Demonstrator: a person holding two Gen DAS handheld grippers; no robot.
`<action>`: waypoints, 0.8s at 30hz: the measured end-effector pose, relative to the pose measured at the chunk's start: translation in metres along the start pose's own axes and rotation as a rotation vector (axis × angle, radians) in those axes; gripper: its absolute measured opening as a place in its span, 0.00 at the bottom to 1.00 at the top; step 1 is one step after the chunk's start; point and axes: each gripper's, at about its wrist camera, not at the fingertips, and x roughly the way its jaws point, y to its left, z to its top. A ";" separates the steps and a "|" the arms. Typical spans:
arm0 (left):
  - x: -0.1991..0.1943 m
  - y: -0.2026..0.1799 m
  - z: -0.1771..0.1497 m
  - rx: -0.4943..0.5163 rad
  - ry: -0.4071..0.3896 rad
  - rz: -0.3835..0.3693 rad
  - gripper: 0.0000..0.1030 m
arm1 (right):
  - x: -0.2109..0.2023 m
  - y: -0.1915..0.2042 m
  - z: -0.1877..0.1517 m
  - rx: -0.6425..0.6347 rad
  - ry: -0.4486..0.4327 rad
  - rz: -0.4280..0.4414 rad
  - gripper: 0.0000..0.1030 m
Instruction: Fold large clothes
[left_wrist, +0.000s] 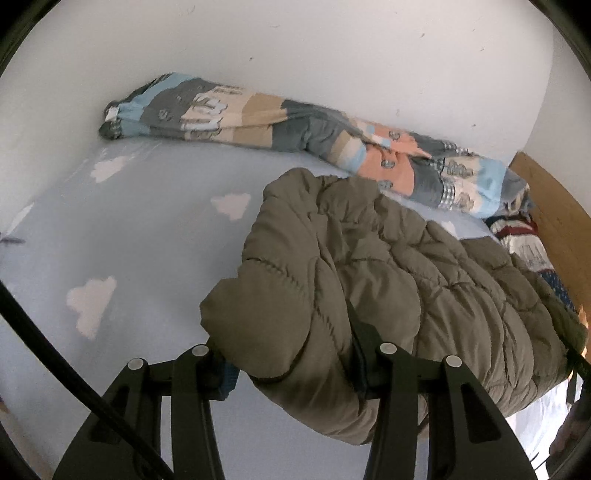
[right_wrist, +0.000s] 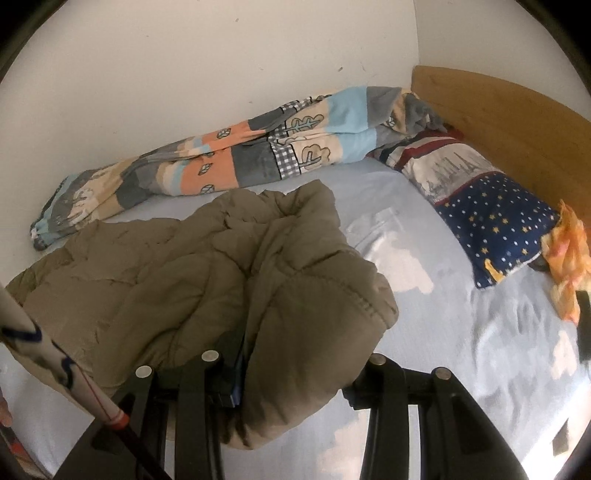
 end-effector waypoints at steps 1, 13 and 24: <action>-0.003 0.007 -0.006 0.001 0.009 0.003 0.45 | -0.003 -0.001 -0.005 0.001 0.004 0.001 0.41; 0.033 0.111 -0.061 -0.495 0.294 -0.170 0.68 | 0.034 -0.070 -0.087 0.390 0.340 0.165 0.61; -0.067 0.097 -0.049 -0.374 -0.041 0.011 0.68 | -0.039 -0.152 -0.091 0.657 0.120 0.147 0.69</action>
